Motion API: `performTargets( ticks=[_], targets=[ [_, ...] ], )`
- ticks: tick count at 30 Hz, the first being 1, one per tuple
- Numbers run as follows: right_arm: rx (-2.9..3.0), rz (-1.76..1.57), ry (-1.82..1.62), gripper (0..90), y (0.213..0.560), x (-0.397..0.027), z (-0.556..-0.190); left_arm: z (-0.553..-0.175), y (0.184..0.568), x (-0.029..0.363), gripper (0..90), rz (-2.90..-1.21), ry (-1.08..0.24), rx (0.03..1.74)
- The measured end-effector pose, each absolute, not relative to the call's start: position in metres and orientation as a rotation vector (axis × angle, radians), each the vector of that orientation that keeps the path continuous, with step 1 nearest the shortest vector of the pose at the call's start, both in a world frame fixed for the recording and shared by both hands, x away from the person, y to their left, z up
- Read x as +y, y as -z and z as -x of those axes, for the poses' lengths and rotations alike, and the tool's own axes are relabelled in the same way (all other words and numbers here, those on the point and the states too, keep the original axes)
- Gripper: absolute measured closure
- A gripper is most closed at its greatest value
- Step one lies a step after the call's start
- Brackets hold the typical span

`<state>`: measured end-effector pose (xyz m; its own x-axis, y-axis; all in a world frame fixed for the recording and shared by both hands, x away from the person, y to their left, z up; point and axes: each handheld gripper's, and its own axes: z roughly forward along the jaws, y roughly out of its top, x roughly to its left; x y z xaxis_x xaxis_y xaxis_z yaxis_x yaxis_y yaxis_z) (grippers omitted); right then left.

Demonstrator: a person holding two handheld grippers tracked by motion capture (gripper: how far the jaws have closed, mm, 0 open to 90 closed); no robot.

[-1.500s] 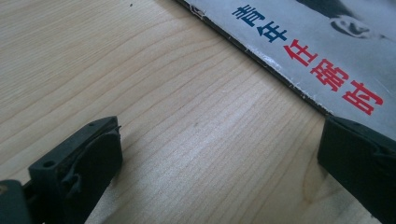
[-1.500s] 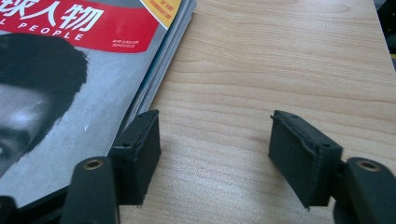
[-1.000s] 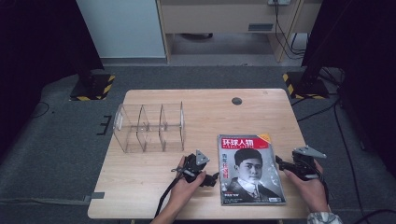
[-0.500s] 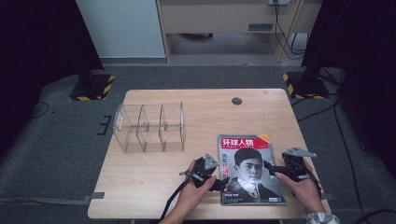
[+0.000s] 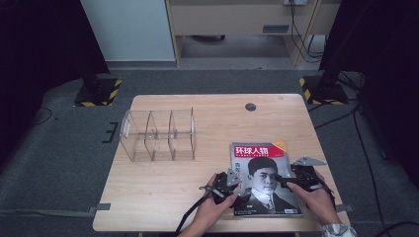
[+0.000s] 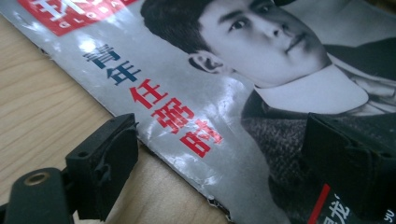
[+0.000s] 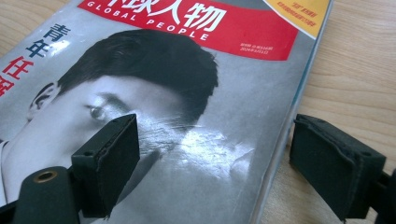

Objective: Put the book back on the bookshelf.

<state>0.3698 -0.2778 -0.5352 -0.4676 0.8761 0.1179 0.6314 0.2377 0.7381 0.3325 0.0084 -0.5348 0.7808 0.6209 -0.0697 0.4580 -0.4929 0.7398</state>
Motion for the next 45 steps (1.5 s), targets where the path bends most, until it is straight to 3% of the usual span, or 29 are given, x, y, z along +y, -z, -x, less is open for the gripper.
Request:
performTargets(
  ticks=[9, 13, 19, 28, 38, 45],
  targets=[
    [2.193, -1.375, -1.042, 19.3, 0.535, -0.275, -0.37, -0.333, 0.536, 0.004, 7.7, -2.215, -0.28, 0.785],
    [2.149, -1.365, -1.107, 35.7, 0.524, -0.277, -0.366, -0.333, 0.536, 0.004, 7.4, -2.216, -0.28, 0.783],
    [2.147, -1.317, -1.198, 46.9, 0.511, -0.276, -0.355, -0.333, 0.536, 0.004, 7.0, -2.217, -0.282, 0.78],
    [2.295, -1.306, -1.14, 45.2, 0.523, -0.261, -0.358, -0.333, 0.536, 0.004, 6.3, -2.22, -0.281, 0.779],
    [2.346, -1.309, -1.071, 36.3, 0.528, -0.259, -0.364, -0.333, 0.536, 0.004, 6.2, -2.22, -0.281, 0.779],
    [2.324, -1.282, -1.09, 47.1, 0.523, -0.259, -0.361, -0.333, 0.536, 0.004, 6.1, -2.219, -0.282, 0.78]
  ],
)
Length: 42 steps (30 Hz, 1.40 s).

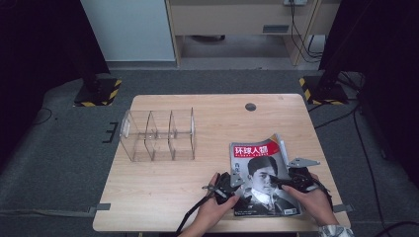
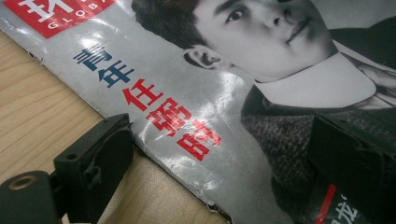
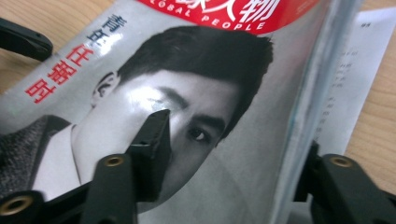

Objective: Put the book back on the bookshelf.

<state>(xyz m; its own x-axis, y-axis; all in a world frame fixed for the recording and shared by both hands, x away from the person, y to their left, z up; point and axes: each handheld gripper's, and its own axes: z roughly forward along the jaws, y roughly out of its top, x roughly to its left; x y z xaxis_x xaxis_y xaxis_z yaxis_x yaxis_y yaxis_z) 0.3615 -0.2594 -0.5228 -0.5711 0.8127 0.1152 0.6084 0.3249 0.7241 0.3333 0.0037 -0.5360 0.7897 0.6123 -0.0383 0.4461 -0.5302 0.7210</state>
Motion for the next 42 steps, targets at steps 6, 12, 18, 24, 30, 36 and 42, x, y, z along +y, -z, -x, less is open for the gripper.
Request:
performTargets(
  ticks=[6, 12, 18, 24, 30, 36, 42],
  targets=[
    [2.339, -1.277, -1.055, 54.8, 0.525, -0.258, -0.362, -0.334, 0.536, 0.003, 5.1, -2.221, -0.281, 0.781],
    [2.322, -1.283, -1.062, 66.4, 0.522, -0.259, -0.361, -0.335, 0.536, 0.003, 3.7, -2.227, -0.275, 0.779],
    [2.332, -1.279, -1.038, 59.0, 0.524, -0.255, -0.361, -0.337, 0.536, 0.003, 2.2, -2.24, -0.267, 0.758],
    [2.318, -1.283, -1.069, 73.8, 0.522, -0.259, -0.362, -0.339, 0.536, 0.003, 1.9, -2.242, -0.254, 0.745],
    [2.314, -1.295, -1.101, 82.0, 0.519, -0.262, -0.362, -0.346, 0.536, 0.01, 3.6, -2.191, -0.231, 0.802],
    [2.29, -1.29, -1.115, 85.9, 0.516, -0.264, -0.363, -0.359, 0.533, 0.018, 4.9, -2.129, -0.205, 0.886],
    [2.278, -1.283, -1.135, 87.0, 0.514, -0.265, -0.362, -0.36, 0.53, 0.023, 5.1, -2.103, -0.224, 0.907]
  ],
)
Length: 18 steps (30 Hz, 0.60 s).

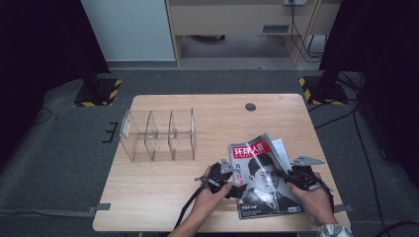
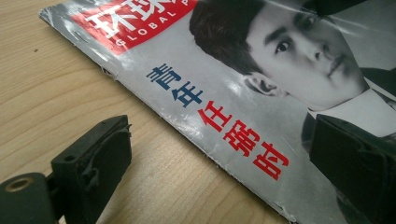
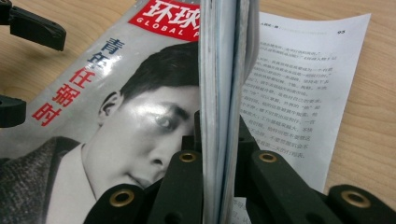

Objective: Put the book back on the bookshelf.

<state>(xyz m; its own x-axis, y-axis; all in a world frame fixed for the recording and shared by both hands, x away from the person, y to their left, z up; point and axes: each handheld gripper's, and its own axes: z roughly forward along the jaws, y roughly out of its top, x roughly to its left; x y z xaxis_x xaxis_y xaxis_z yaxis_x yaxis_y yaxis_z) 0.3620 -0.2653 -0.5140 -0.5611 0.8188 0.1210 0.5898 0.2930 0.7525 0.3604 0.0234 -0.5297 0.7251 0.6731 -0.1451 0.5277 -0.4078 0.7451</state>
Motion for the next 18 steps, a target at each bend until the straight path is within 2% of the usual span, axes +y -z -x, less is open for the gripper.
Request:
performTargets(
  ticks=[18],
  targets=[
    [2.221, -1.307, -1.279, 87.8, 0.5044, -0.2664, -0.3594, -0.3629, 0.5358, 0.0242, 5.6, -2.077, -0.165, 0.907]
  ],
)
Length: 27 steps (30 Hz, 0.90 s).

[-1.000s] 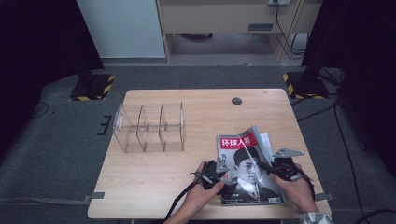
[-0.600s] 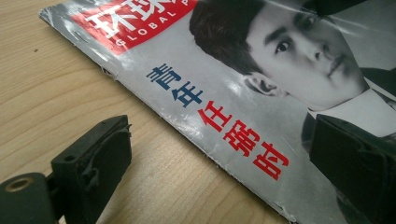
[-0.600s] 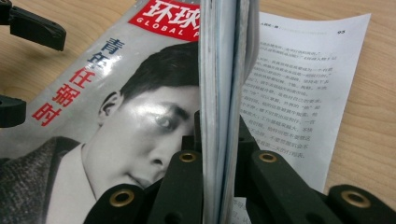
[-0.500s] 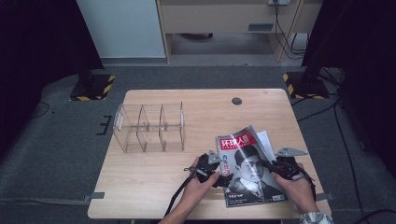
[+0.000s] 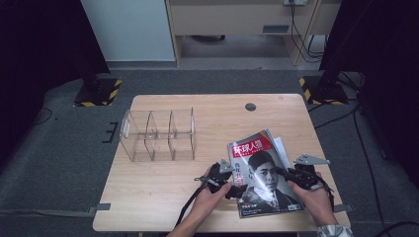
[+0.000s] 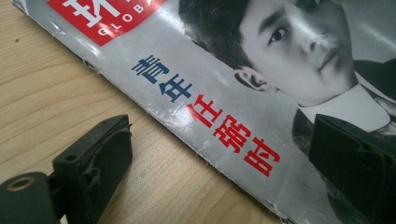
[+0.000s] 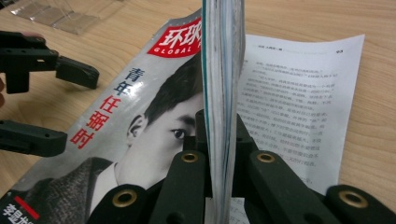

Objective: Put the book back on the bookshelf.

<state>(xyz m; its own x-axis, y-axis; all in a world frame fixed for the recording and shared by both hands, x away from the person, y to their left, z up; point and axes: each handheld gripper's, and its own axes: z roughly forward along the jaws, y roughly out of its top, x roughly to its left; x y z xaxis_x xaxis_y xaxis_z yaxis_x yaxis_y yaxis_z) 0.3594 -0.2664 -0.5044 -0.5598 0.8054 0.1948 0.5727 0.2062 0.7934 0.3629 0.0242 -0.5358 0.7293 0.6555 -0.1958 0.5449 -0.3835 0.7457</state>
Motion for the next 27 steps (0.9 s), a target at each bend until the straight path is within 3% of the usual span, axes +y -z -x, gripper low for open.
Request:
performTargets(
  ticks=[16, 27],
  targets=[
    [2.167, -1.219, -1.467, 87.8, 0.489, -0.268, -0.352, -0.366, 0.537, 0.021, 5.0, -2.037, -0.047, 0.875],
    [2.241, -1.293, -1.426, 87.6, 0.506, -0.267, -0.359, -0.363, 0.536, 0.016, 5.4, -2.071, -0.098, 0.874]
  ],
)
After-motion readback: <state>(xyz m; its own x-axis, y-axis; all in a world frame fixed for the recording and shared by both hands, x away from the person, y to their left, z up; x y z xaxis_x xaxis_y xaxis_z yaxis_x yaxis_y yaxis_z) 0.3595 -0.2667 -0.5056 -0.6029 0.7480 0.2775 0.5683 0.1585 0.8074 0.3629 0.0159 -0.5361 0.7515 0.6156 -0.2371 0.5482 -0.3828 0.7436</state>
